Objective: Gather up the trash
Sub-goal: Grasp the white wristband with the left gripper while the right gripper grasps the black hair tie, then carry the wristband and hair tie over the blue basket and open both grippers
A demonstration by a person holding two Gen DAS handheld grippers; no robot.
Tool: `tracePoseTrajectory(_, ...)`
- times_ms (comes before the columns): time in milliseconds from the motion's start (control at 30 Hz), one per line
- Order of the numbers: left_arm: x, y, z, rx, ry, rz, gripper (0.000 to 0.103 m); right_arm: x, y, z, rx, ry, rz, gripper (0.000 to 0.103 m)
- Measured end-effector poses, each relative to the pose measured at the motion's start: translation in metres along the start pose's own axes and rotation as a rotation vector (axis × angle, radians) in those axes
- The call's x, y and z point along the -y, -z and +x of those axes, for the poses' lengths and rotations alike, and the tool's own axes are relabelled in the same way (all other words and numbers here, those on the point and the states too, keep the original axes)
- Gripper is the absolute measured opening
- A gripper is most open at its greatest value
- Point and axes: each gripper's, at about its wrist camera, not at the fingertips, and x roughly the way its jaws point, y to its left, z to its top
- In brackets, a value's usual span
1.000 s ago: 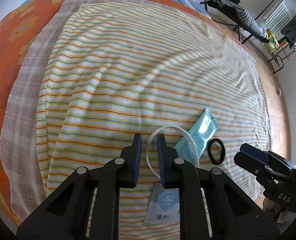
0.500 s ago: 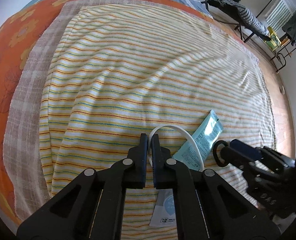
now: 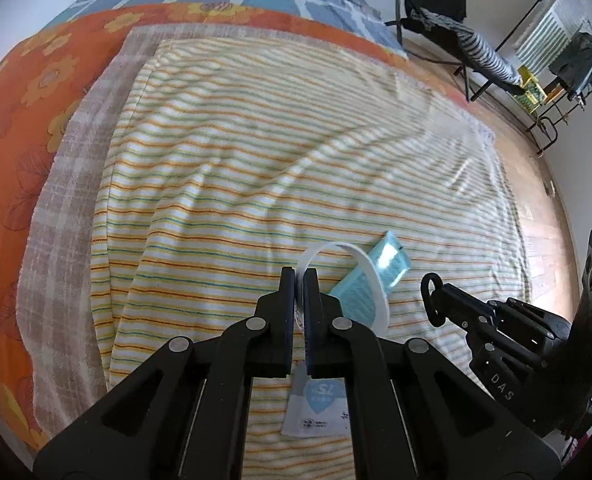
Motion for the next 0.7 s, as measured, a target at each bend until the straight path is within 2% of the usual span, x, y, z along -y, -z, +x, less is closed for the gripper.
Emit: tracePoseTrajectory(700, 0.014, 0.029, -0.065, 0.084, 0.008, 0.096, 0.001, -0.002, 0.033, -0.073, 0.087, -0.026, -0.036, 0.002)
